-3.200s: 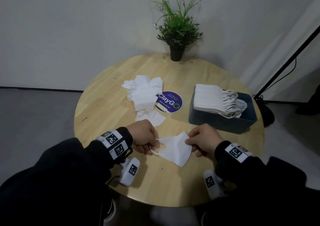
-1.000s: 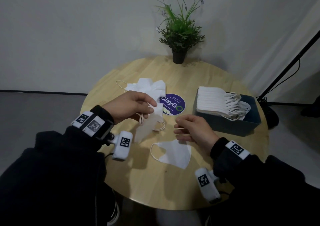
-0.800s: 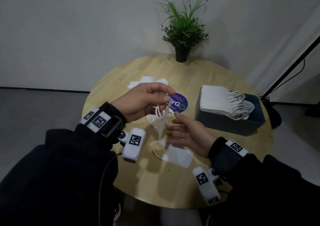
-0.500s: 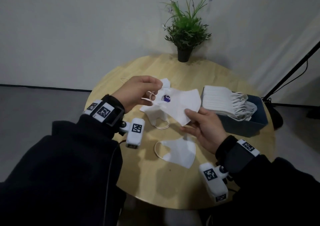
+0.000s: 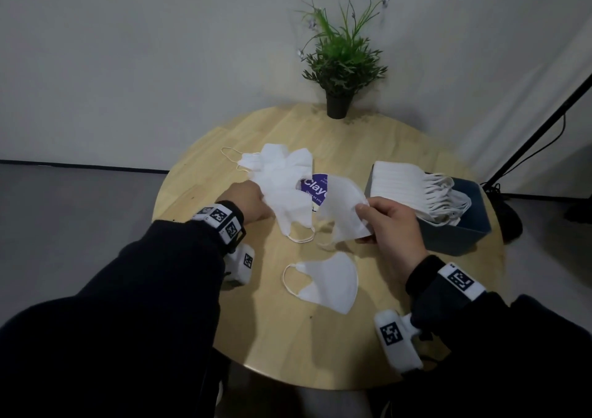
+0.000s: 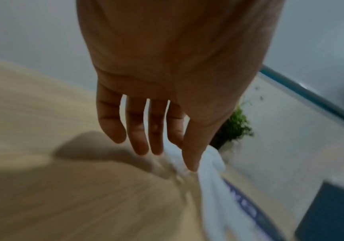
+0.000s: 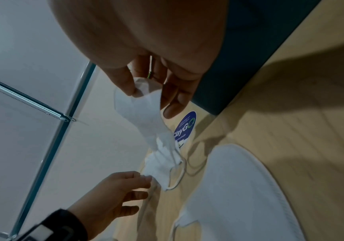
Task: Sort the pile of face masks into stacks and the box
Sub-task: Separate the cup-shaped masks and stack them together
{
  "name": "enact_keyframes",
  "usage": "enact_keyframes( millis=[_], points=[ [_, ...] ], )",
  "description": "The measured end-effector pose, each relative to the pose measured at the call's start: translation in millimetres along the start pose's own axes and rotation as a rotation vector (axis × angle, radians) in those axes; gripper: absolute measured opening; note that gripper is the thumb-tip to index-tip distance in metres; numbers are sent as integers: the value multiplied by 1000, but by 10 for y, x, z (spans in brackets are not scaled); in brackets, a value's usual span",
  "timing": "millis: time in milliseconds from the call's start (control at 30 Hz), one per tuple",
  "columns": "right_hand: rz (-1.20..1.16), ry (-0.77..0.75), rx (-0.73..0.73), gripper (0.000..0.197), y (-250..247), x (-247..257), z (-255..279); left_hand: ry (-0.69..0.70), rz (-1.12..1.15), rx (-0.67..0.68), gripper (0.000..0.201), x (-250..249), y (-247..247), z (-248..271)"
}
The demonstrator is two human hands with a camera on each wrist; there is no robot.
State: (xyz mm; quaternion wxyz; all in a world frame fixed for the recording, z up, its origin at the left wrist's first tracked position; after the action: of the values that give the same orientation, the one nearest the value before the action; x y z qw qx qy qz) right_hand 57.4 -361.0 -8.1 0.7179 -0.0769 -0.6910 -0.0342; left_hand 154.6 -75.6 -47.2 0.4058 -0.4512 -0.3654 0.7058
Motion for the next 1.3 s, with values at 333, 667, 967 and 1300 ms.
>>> enact_keyframes(
  millis=[333, 667, 967, 1300],
  points=[
    [-11, 49, -77, 12, -91, -12, 26, -52, 920, 324, 23, -228, 237, 21],
    [-21, 62, -116, 12, -189, -34, -1, 29, 1140, 87, 25, -554, 53, 176],
    [20, 105, -145, 13, -218, -87, 4, 65, 896, 99, 20, -561, -8, 253],
    [22, 113, -147, 14, -236, -104, -4, 78, 103, 17, 29, -466, 488, 101]
  ],
)
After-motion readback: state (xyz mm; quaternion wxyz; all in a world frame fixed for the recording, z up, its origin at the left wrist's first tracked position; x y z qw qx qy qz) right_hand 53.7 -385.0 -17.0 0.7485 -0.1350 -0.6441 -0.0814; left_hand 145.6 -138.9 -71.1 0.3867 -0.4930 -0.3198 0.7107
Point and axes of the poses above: each hand's wrist, its own z-axis away from the middle knuckle, its own y-axis out of the palm, x = y × z, the point moved 10 cm from there along -z, towards the middle knuckle, and after that the axes turned 6 degrees about -y, right-handed, at the moved point
